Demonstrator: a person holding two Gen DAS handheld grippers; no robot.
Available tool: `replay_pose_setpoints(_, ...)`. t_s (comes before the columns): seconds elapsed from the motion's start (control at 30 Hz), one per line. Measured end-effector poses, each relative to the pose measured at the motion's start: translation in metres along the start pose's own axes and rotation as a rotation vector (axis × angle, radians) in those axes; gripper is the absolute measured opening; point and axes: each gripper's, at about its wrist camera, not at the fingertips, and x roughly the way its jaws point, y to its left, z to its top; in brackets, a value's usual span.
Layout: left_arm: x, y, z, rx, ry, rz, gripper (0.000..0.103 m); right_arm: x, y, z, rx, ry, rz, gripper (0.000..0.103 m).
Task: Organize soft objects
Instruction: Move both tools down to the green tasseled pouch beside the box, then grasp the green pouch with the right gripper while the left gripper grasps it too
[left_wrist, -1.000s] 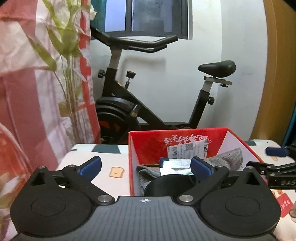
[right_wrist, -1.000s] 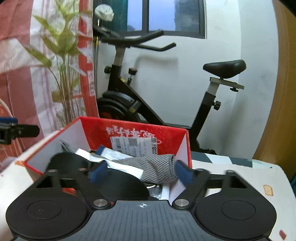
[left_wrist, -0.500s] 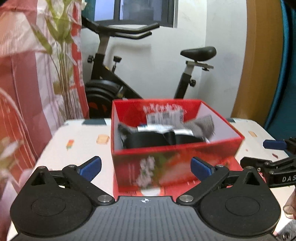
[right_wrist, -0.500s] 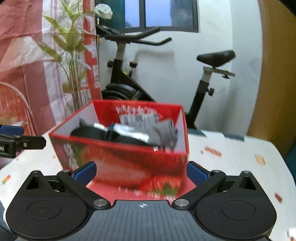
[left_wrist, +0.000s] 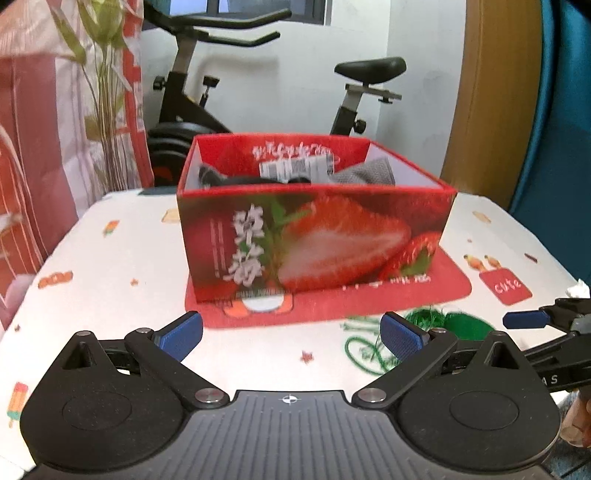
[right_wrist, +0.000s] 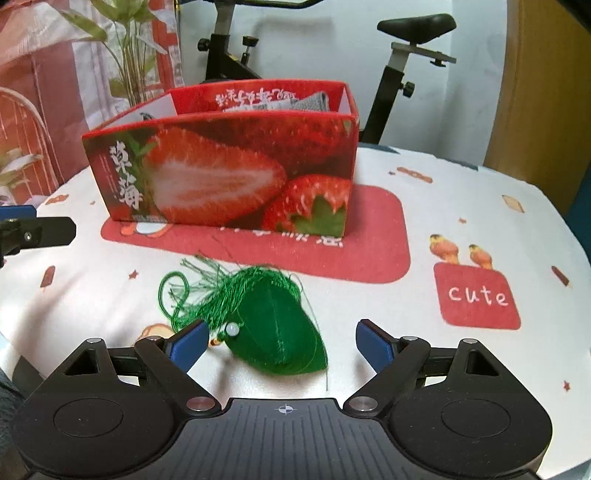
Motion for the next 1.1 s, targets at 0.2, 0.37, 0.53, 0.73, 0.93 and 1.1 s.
replay_pose_setpoints(0.2, 0.007, 0.010, -0.007, -0.050, 0.019, -0.024, 0.102, 0.014, 0.006, -0.007, -0.043, 0.034, -0.008, 0.073)
replay_pose_setpoints(0.37, 0.017, 0.007, -0.012, -0.051, 0.055, -0.036, 0.095, 0.026, 0.008, -0.006, -0.070, 0.057, 0.005, 0.063)
replay_pose_setpoints(0.53, 0.024, 0.007, -0.016, -0.058, 0.084, -0.065, 0.090, 0.032, 0.019, -0.002, -0.128, 0.047, 0.037, 0.061)
replay_pose_setpoints(0.73, 0.032, 0.014, -0.019, -0.132, 0.108, -0.114, 0.075, 0.042, 0.043, 0.007, -0.244, 0.017, 0.123, 0.059)
replay_pose_setpoints(0.93, 0.043, 0.020, -0.021, -0.214, 0.144, -0.149, 0.064, 0.051, 0.068, 0.010, -0.332, -0.023, 0.204, 0.058)
replay_pose_setpoints(1.1, 0.049, 0.010, -0.020, -0.229, 0.149, -0.244, 0.064, 0.052, 0.072, 0.007, -0.342, -0.040, 0.276, 0.052)
